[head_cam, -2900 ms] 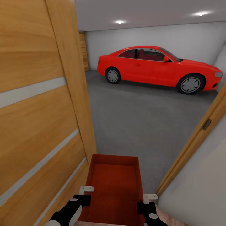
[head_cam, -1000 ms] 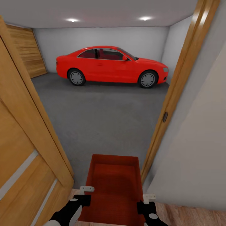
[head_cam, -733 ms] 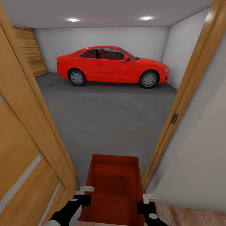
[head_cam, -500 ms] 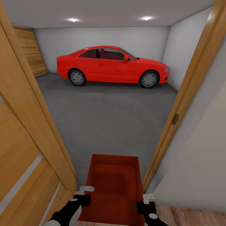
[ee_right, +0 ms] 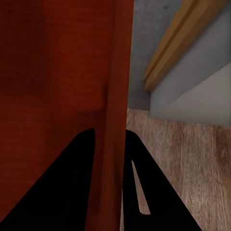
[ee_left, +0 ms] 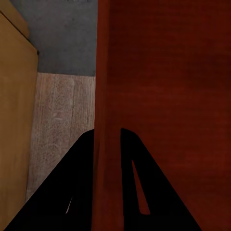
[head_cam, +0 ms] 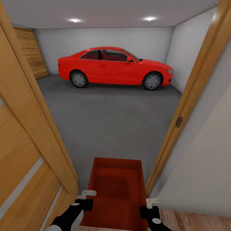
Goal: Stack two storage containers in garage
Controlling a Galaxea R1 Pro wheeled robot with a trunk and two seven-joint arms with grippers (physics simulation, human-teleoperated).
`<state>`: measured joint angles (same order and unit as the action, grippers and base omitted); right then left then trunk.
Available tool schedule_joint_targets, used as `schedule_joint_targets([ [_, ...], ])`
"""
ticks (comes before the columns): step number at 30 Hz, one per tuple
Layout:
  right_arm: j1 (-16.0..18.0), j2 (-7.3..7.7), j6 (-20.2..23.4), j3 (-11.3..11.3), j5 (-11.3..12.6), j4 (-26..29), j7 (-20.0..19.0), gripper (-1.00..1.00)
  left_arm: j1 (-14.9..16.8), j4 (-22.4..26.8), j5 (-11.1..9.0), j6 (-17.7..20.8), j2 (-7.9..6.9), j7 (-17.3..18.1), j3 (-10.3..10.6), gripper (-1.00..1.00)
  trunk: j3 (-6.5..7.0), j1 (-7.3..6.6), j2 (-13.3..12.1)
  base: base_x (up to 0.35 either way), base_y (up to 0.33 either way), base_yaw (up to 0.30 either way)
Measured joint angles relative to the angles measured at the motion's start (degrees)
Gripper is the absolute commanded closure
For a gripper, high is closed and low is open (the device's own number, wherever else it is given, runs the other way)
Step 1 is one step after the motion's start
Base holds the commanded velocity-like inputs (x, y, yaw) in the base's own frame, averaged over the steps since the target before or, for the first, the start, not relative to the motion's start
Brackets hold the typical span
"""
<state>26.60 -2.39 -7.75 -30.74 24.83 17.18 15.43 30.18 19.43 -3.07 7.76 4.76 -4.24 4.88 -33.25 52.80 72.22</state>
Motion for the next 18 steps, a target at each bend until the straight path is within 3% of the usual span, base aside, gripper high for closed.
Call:
schedule_joint_targets([
  [7, 0.0, -0.01, -0.03, 0.01, 0.01, -0.05, -0.01, 1.0, 0.0, 0.01, 0.0, 0.03, 0.0, -0.02, 0.02, 1.0, 0.0, 0.0, 0.0, 0.0, 0.006, 0.0],
  [18, 0.0, -0.05, 0.01, 0.05, 0.06, -0.18, -0.07, 1.0, 0.0, 0.1, 0.02, 0.33, -0.01, -0.06, 0.08, 1.0, 0.0, 0.0, 0.0, 0.0, 0.239, 0.0],
])
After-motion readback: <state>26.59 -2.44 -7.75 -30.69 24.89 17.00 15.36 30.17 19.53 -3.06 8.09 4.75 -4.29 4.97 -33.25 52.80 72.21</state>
